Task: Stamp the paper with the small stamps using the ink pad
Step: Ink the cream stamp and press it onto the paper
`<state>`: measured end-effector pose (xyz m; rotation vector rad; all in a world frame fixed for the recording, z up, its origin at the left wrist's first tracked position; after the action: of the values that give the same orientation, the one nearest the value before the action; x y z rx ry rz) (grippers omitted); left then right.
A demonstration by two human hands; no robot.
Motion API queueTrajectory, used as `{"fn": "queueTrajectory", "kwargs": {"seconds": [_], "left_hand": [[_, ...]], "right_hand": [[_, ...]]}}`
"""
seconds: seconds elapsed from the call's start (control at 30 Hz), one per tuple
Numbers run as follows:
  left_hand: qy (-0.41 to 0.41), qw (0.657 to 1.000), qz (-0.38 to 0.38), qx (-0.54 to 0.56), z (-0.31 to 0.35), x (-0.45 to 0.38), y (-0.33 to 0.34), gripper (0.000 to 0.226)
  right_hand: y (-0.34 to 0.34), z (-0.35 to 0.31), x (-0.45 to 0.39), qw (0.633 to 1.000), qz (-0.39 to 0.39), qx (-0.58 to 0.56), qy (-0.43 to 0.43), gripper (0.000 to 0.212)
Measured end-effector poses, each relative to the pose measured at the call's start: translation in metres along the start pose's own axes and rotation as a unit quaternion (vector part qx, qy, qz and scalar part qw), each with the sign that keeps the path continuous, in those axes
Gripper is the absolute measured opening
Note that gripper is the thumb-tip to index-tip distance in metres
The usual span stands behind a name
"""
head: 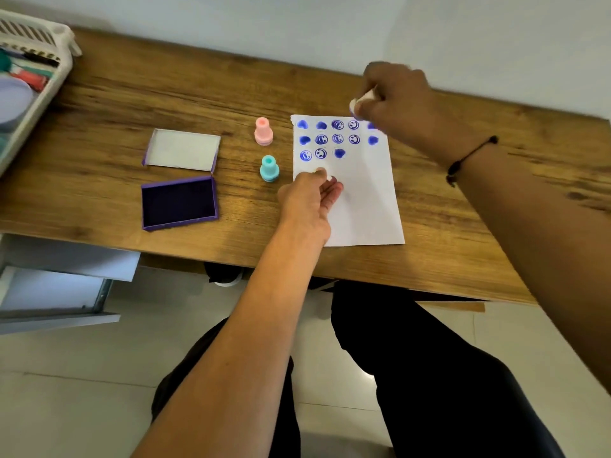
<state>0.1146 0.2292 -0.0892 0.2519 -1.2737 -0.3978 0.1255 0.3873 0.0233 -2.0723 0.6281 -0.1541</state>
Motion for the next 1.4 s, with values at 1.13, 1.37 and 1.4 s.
{"fn": "queueTrajectory", "kwargs": {"seconds": [1.13,1.37,1.4], "left_hand": [[0.044,0.982,-0.130,-0.126,0.016,0.029,0.017,0.014],[0.062,0.979,-0.094,-0.167,0.030,0.042,-0.007,0.015],[0.061,0.980,-0.086,-0.170,0.031,0.045,-0.013,0.016]], "right_hand": [[0.034,-0.013,0.054,0.952,-0.007,-0.286,0.108,0.023],[0.051,-0.039,0.060,0.948,-0.043,-0.307,0.077,0.022],[0.054,-0.044,0.061,0.946,-0.049,-0.311,0.073,0.023]]}}
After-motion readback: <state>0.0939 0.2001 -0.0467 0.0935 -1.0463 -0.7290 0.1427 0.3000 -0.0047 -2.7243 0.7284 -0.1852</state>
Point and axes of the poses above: each hand's wrist, its own x-axis away from the middle knuckle, its own y-axis out of the palm, z = x × y, the point moved 9 cm from there along -x, towards the middle knuckle, and after that the axes turned 14 degrees about -y, right-handed, at the moved point
